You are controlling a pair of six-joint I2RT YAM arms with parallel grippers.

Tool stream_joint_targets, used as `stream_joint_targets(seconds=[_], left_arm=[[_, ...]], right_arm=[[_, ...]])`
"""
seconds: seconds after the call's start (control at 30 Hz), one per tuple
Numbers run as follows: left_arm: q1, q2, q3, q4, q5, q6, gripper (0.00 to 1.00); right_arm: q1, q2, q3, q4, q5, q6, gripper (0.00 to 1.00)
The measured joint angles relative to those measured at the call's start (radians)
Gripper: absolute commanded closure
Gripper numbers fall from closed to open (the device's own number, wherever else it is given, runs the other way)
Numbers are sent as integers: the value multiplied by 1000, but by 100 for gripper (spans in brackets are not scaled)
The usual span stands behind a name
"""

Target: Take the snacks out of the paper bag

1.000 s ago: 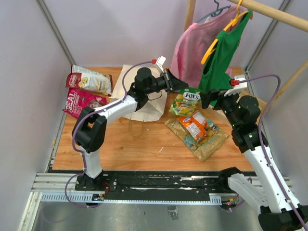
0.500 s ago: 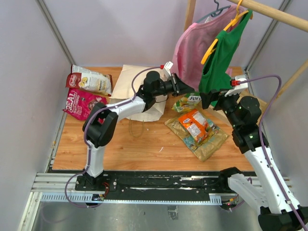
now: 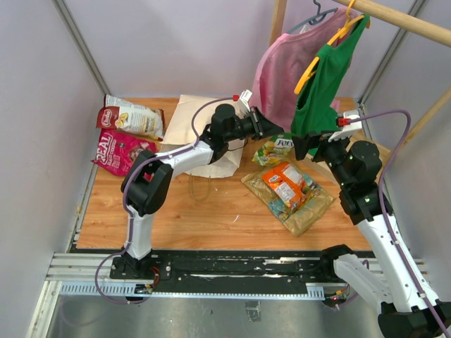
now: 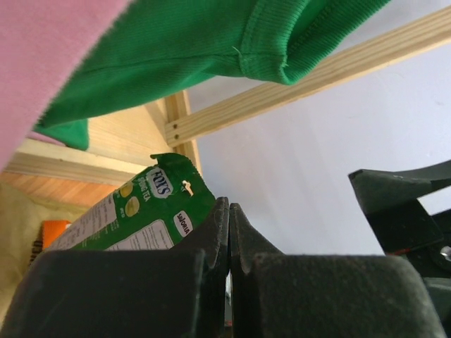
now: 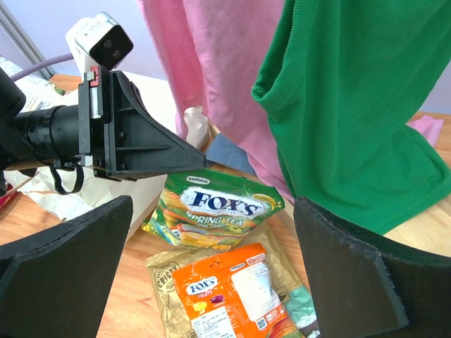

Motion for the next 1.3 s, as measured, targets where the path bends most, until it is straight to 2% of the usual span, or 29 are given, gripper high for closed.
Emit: stream_joint_targets(seconds=[0.27,0.63,0.73,0.83,0.87,0.93,0.97,1.0,1.17,1.3], left_arm=[[6,23,11,-67,-160,154,99],[87,188,225,-255,-248,341,99],[100,219,267,-330,-283,409,84],[99,278,378,-438,-313,493,68],[98,284,389,-446,-313,504,57],[97,303,436,-496,-325,552,28],[98,306,454,-522,-330,572,10],[98,307,464,-539,-336,594,2],[98,283,490,-617,-389,669,0],[99,169,418,-665,-449,726,0]], right_arm=[[0,1,-5,1,-10,0,2],[-2,0,-5,1,-10,0,2],[-2,0,-5,1,-11,0,2],[-2,0,-5,1,-16,0,2],[-2,0,-5,1,-17,1,2],[-2,0,-5,1,-18,1,2],[-2,0,-5,1,-18,1,2],[-2,0,-5,1,-18,1,2],[-2,4,-5,1,-18,1,2],[-5,24,-5,2,-25,1,2]])
